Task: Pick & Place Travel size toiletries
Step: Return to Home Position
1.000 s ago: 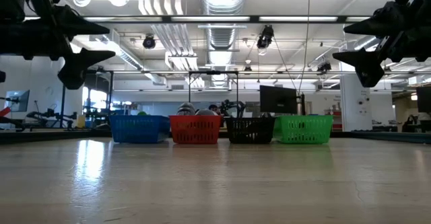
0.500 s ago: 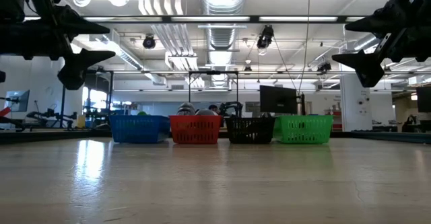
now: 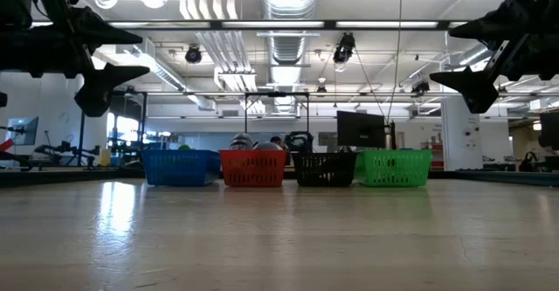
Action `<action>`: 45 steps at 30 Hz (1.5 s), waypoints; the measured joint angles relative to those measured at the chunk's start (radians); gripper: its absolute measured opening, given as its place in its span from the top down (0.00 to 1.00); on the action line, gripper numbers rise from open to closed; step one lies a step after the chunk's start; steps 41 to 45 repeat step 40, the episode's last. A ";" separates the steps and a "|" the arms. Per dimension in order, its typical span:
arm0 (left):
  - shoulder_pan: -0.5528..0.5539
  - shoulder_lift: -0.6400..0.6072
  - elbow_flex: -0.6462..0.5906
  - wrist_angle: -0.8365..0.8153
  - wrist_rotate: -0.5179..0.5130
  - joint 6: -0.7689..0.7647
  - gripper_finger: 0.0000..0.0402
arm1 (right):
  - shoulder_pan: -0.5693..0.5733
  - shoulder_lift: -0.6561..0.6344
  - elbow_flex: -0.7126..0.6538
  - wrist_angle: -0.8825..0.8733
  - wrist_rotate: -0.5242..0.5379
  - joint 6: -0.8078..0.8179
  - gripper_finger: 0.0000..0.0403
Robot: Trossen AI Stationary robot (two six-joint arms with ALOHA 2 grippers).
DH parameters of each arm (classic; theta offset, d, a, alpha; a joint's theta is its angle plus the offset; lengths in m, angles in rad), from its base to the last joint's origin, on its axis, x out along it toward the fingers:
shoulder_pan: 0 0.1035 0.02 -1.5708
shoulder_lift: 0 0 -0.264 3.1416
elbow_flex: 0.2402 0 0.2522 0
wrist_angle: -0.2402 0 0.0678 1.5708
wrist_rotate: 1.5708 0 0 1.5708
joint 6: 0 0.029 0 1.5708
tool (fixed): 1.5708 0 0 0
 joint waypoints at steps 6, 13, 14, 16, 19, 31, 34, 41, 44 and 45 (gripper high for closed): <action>0.000 0.000 0.000 0.000 0.000 0.000 0.41 | 0.000 0.000 0.000 0.000 0.000 0.000 0.12; 0.000 0.000 0.000 0.000 0.000 0.000 0.41 | 0.000 0.000 0.000 0.000 0.000 0.000 0.17; 0.000 0.000 0.000 0.000 0.000 0.000 0.41 | 0.000 0.000 0.000 0.000 0.000 0.000 0.17; 0.000 0.000 0.000 0.000 0.000 0.000 0.41 | 0.000 0.000 0.000 0.000 0.000 0.000 0.19; 0.000 0.000 0.000 0.000 0.000 0.000 0.41 | 0.000 0.000 0.000 0.000 0.000 0.000 0.21; 0.000 0.000 0.000 0.000 0.000 0.000 0.41 | 0.000 0.000 0.000 0.000 0.000 0.000 0.28; 0.000 0.000 0.000 0.000 0.000 0.000 0.41 | 0.000 0.000 0.000 0.000 0.000 0.000 0.29; 0.000 0.000 0.000 0.000 0.000 0.000 0.41 | 0.000 0.000 0.000 0.000 0.000 0.000 0.32; 0.000 0.000 0.000 0.000 0.000 0.000 0.41 | 0.000 0.000 0.000 0.000 0.000 0.000 0.32; 0.000 0.000 0.000 0.000 0.000 0.000 0.41 | 0.000 0.000 0.000 0.000 0.000 0.000 0.32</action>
